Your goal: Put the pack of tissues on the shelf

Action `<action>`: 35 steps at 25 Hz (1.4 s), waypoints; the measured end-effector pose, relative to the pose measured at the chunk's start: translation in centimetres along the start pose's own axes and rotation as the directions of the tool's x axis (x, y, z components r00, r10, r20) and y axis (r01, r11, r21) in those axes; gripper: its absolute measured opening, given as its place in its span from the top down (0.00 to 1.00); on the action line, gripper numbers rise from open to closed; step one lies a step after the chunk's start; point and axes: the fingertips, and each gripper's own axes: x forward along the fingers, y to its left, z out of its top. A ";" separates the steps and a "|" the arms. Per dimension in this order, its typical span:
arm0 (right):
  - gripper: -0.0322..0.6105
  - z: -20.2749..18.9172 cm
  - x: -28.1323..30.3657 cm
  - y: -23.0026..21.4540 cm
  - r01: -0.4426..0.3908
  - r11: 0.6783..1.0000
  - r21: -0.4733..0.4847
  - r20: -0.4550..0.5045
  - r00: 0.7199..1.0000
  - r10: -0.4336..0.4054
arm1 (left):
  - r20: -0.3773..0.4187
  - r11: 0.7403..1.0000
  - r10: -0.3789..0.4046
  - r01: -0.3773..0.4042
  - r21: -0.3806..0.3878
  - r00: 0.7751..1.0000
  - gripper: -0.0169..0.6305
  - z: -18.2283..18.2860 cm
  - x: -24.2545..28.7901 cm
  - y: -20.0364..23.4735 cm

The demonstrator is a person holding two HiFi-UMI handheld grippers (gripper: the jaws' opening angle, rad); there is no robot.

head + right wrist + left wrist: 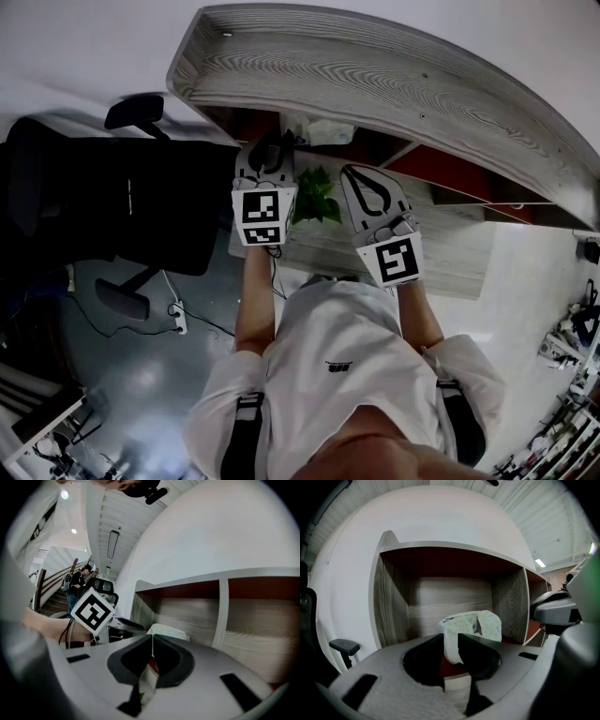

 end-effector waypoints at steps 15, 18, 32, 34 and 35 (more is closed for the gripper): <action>0.91 1.0 -1.8 0.5 0.015 0.998 0.056 0.041 0.999 -0.017 | 0.044 1.000 -0.015 0.014 0.007 0.999 0.82 1.4 -3.7 -2.1; 0.91 1.1 -2.2 0.8 0.007 0.999 0.049 0.045 0.999 -0.009 | 0.049 1.000 -0.018 0.017 0.006 0.999 0.82 1.5 -4.4 -2.7; 0.91 1.3 -3.1 1.6 -0.003 0.999 0.051 0.055 0.999 0.001 | 0.055 1.000 -0.024 0.024 -0.001 0.998 0.82 1.4 -6.3 -4.2; 0.91 1.4 -3.2 1.6 -0.005 0.999 0.047 0.058 0.998 0.002 | 0.058 1.000 -0.023 0.023 -0.001 0.998 0.82 1.4 -6.4 -4.1; 0.91 1.4 -3.2 1.7 -0.005 0.999 0.046 0.059 0.998 0.002 | 0.059 1.000 -0.022 0.022 -0.001 0.998 0.82 1.4 -6.5 -4.1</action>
